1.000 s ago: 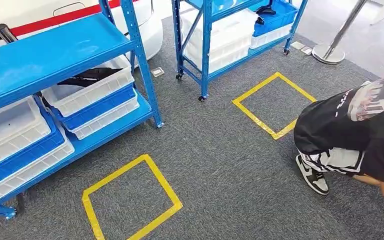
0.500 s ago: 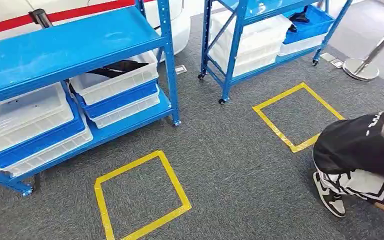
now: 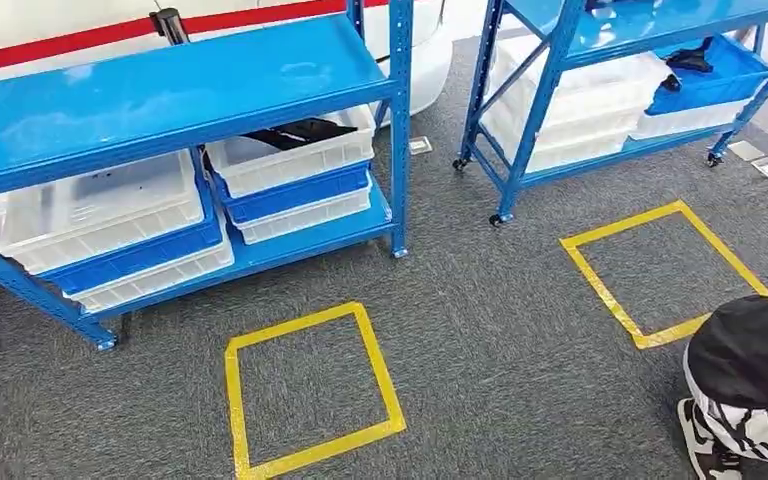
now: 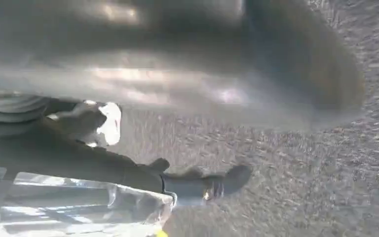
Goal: Take the parts from the cabinet and place them on the table.
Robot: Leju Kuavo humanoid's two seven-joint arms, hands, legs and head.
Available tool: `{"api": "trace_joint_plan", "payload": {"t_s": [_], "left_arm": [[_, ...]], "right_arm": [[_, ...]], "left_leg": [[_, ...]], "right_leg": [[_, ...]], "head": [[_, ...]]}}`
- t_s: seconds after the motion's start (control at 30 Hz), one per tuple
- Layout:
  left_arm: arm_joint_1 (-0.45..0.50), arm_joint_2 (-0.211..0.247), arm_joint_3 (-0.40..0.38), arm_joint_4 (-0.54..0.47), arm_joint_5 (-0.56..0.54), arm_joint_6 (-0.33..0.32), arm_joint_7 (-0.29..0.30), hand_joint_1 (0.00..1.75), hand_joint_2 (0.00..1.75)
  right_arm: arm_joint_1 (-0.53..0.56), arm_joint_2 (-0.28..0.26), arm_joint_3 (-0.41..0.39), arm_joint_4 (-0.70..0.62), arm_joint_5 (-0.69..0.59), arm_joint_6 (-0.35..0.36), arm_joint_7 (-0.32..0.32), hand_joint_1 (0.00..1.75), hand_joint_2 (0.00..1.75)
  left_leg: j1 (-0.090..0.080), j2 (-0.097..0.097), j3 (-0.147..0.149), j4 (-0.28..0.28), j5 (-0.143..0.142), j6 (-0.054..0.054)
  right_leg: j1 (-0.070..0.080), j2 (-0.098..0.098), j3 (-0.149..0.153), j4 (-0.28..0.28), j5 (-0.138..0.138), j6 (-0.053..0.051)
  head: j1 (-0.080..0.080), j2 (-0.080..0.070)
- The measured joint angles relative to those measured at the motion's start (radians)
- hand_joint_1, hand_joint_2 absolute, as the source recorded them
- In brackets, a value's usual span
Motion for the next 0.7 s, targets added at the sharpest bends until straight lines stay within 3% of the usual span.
{"api": "trace_joint_plan", "payload": {"t_s": [0.03,0.07,0.1,0.17,0.2,0.23,0.3,0.33,0.37,0.47,0.5,0.53,0.57,0.6,0.67,0.7], "left_arm": [[0.0,0.001,0.0,0.0,-0.001,0.0,0.001,0.0,0.0],[-0.001,0.0,0.0,0.0,-0.002,0.0,0.001,0.0,0.0],[-0.002,0.0,0.0,0.0,-0.002,-0.002,0.001,0.0,0.0],[-0.002,0.0,0.0,0.0,-0.003,-0.004,0.001,0.0,0.0],[-0.002,0.0,0.0,0.0,-0.003,-0.004,0.001,0.0,0.0],[-0.001,0.0,0.0,0.0,-0.002,-0.004,0.0,0.0,0.0],[0.0,0.0,0.0,0.0,-0.002,-0.005,-0.003,0.0,0.0],[-0.001,0.0,0.0,0.0,-0.002,-0.005,-0.004,0.0,0.0],[-0.003,0.005,0.0,-0.001,-0.002,-0.003,-0.005,0.0,0.0],[-0.004,0.005,0.0,0.0,-0.003,-0.003,-0.006,0.0,0.0],[-0.004,0.005,0.0,0.0,-0.002,-0.003,-0.006,0.0,0.0],[-0.003,0.004,0.0,0.0,-0.002,-0.002,-0.006,0.0,0.0],[-0.002,0.003,0.0,0.0,-0.002,-0.002,-0.006,0.0,0.0],[-0.004,0.001,0.0,0.0,-0.001,0.0,-0.006,0.0,0.0],[-0.005,-0.002,0.0,0.0,0.001,0.002,-0.003,0.0,0.0],[-0.004,-0.002,0.0,0.0,0.005,0.006,-0.003,0.0,0.0]], "right_arm": [[0.001,0.0,0.0,0.0,0.002,0.0,0.0,0.0,0.0],[0.003,0.0,0.0,0.0,0.004,-0.002,0.0,0.0,0.0],[0.005,0.001,0.0,0.0,0.007,-0.002,-0.001,0.0,0.0],[0.009,0.001,0.0,0.0,0.012,-0.004,-0.002,0.0,0.0],[0.01,0.0,0.0,0.0,0.014,-0.006,-0.004,0.0,0.0],[0.01,0.0,0.001,0.0,0.017,-0.007,-0.007,0.0,0.0],[0.009,0.0,0.002,0.0,0.021,-0.008,-0.01,0.0,0.0],[0.008,0.002,0.002,0.0,0.023,-0.008,-0.01,0.0,0.0],[0.009,0.006,0.005,0.0,0.027,-0.008,-0.006,0.0,0.0],[0.006,0.005,0.011,0.0,0.034,-0.006,0.005,0.0,0.0],[0.006,0.008,0.015,0.0,0.035,-0.006,0.008,0.0,0.0],[0.006,0.007,0.017,0.0,0.037,-0.006,0.01,0.0,0.0],[0.005,0.005,0.017,0.0,0.039,-0.006,0.01,0.0,0.0],[0.006,0.005,0.018,0.0,0.043,-0.006,0.011,0.0,0.0],[0.008,0.003,0.022,0.0,0.05,-0.005,0.014,0.0,0.0],[0.009,0.002,0.025,0.0,0.053,-0.005,0.017,0.0,0.0]], "left_leg": [[0.0,0.028,-0.004,0.017,-0.01,-0.005],[-0.001,0.077,-0.027,0.068,-0.045,-0.011],[0.001,0.104,-0.066,0.145,-0.087,-0.016],[0.004,0.123,-0.154,0.309,-0.151,-0.022],[0.005,0.123,-0.173,0.337,-0.149,-0.022],[0.004,0.124,-0.167,0.315,-0.125,-0.019],[-0.001,0.139,-0.084,0.151,-0.035,0.0],[-0.009,0.171,-0.034,0.062,0.0,0.016],[-0.019,0.209,-0.015,0.025,-0.006,0.028],[-0.029,0.183,-0.018,0.017,-0.008,0.035],[-0.03,0.168,-0.016,0.005,-0.004,0.042],[-0.013,0.15,0.01,-0.031,0.019,0.041],[-0.015,0.145,0.017,-0.039,0.022,0.039],[-0.012,0.132,0.017,-0.045,0.027,0.047],[-0.012,0.104,0.015,-0.045,0.026,0.048],[-0.012,0.089,0.016,-0.044,0.026,0.048]], "right_leg": [[0.004,-0.008,0.003,-0.001,0.0,-0.003],[0.006,-0.016,0.005,-0.001,-0.002,-0.015],[0.01,-0.025,0.006,-0.001,-0.004,-0.018],[0.016,-0.05,0.006,-0.001,-0.009,-0.024],[0.018,-0.061,0.007,-0.001,-0.011,-0.026],[0.021,-0.071,0.009,-0.001,-0.014,-0.026],[0.027,-0.089,0.019,-0.001,-0.02,-0.025],[0.029,-0.097,0.025,-0.002,-0.024,-0.024],[0.034,-0.106,0.03,-0.002,-0.029,-0.019],[0.032,-0.136,0.034,-0.009,-0.035,-0.005],[0.037,-0.148,0.042,-0.019,-0.033,-0.002],[0.052,-0.126,0.036,-0.01,-0.038,0.003],[0.035,-0.088,0.037,0.004,-0.043,0.003],[0.036,-0.038,-0.012,0.094,-0.089,-0.006],[0.029,-0.026,-0.105,0.259,-0.151,-0.007],[0.026,-0.025,-0.132,0.306,-0.158,0.001]], "head": [[0.0,0.0],[-0.008,0.0],[-0.007,0.0],[-0.007,0.0],[-0.007,0.0],[-0.007,0.0],[-0.007,0.0],[-0.008,0.0],[-0.003,0.0],[-0.006,0.0],[-0.007,0.0],[-0.003,0.0],[0.004,0.0],[0.0,0.0],[0.003,0.0],[0.002,0.0]]}}
